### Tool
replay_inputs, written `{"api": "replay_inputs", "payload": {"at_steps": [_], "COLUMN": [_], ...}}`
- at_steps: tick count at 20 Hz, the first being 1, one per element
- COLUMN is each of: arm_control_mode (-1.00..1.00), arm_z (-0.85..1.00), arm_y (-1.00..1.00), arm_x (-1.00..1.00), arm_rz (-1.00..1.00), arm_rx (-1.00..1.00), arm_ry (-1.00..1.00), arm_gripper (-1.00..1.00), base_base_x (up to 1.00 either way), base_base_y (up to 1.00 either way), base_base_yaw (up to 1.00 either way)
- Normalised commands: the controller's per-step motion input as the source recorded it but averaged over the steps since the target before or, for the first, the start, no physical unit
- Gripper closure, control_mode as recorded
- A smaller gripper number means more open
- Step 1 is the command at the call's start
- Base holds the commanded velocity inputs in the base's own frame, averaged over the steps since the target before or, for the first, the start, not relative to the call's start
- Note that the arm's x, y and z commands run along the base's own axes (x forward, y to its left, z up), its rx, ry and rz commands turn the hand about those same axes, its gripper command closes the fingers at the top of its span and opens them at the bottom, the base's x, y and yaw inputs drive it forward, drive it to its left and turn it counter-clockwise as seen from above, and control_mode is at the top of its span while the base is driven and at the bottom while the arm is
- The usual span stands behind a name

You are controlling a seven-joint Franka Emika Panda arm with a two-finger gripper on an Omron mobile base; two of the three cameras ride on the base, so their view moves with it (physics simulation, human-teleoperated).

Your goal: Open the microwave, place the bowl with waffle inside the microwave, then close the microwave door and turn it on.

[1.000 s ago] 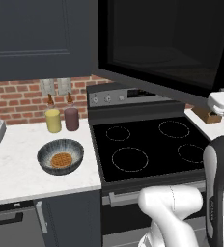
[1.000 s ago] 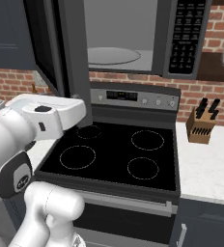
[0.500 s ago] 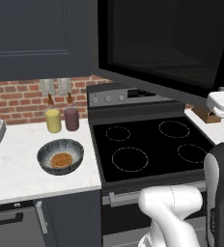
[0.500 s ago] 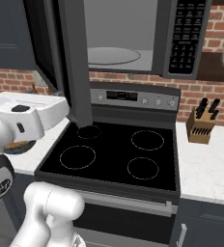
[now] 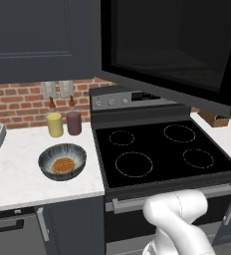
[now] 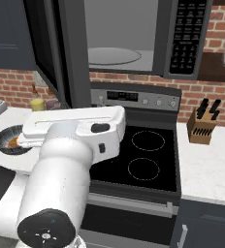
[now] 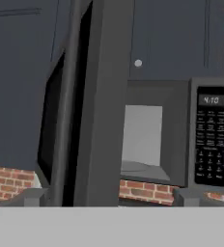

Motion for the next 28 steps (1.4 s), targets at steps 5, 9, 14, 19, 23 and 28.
{"api": "replay_inputs", "payload": {"at_steps": [5, 9, 14, 19, 23, 28], "arm_control_mode": [-1.00, -1.00, -1.00, -1.00, -1.00, -1.00], "arm_z": [0.00, 0.00, -0.04, -0.12, -0.28, -0.38], "arm_y": [-0.82, -0.36, -0.11, 0.02, 0.02, 0.26], "arm_x": [0.05, 0.34, 0.50, 0.53, 0.52, 0.24], "arm_rz": [0.35, 0.30, 0.28, 0.23, 0.24, 0.20], "arm_rx": [0.06, 0.01, 0.00, 0.00, 0.00, 0.00], "arm_ry": [0.00, 0.00, 0.01, 0.00, 0.00, 0.00], "arm_gripper": [-1.00, -1.00, -1.00, -1.00, -1.00, -1.00], "base_base_x": [0.00, 0.00, 0.00, 0.00, 0.00, 0.00], "base_base_y": [0.00, 0.00, 0.00, 0.00, 0.00, 0.00], "base_base_yaw": [0.00, 0.00, 0.00, 0.00, 0.00, 0.00]}}
